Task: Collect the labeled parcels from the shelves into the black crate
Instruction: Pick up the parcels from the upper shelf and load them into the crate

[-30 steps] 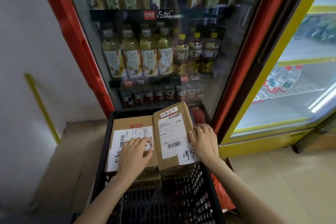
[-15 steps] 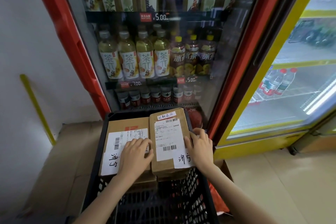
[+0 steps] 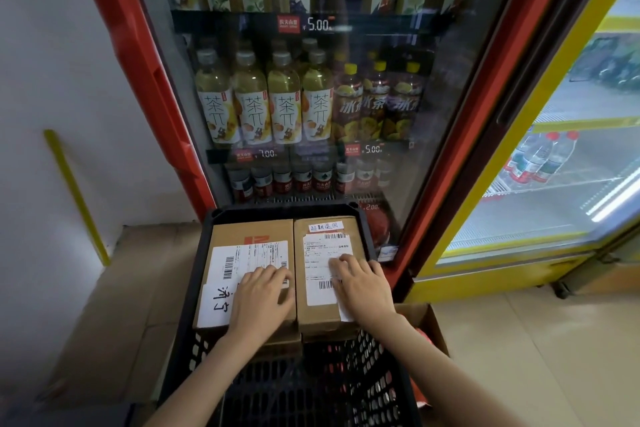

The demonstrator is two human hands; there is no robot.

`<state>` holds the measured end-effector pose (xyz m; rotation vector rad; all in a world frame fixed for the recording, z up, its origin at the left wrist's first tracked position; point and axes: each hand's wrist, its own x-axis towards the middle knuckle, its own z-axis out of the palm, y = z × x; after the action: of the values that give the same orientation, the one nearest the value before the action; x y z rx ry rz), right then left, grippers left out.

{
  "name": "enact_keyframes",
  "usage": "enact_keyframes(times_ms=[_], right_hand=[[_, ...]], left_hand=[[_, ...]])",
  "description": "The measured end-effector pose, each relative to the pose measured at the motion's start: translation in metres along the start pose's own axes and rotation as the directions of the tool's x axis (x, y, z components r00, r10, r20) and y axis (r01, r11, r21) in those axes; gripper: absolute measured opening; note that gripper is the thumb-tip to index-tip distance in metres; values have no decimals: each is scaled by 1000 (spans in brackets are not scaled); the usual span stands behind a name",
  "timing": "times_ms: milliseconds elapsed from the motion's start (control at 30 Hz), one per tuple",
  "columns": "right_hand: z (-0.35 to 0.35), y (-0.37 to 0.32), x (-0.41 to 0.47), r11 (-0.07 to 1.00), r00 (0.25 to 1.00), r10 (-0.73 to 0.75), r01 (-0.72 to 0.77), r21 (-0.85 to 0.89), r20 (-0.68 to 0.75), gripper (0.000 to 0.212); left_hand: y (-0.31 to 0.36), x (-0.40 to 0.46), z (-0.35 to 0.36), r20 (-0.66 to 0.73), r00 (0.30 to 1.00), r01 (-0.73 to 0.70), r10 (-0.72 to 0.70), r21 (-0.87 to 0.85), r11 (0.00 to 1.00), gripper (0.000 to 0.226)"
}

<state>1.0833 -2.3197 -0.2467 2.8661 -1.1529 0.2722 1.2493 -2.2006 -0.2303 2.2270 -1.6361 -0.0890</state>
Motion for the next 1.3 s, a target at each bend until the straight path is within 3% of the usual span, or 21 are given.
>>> enact_keyframes(times_ms=[267,500,667,833,967,1167,1300], right_hand=[[-14,5,4,997,991,-71,66,46,116,38],[-78,-27,35,922,928,-364,371,115,-75,26],[-126,-78,52,763,751,-628,645,27,-204,17],[-167,-151,29,524,496,-797,851,13,-344,21],[-194,-207,-10,338,345,-818,936,99,-461,29],[-229,-275,-74,101,160,-831,985,139,-532,9],[-253,-315,-128,-19,58,-832,991,134,-551,7]], left_hand=[[4,-16,-20,-12,999,36,-36,51,998,24],[6,-43,-80,-146,982,142,-118,171,975,22],[9,-100,-137,-354,921,281,-165,309,909,18],[22,-184,-187,-513,829,468,-224,416,780,26],[36,-249,-216,-571,780,570,-255,481,666,8],[63,-344,-251,-646,647,744,-404,421,518,13],[89,-410,-267,-683,567,820,-461,415,393,16]])
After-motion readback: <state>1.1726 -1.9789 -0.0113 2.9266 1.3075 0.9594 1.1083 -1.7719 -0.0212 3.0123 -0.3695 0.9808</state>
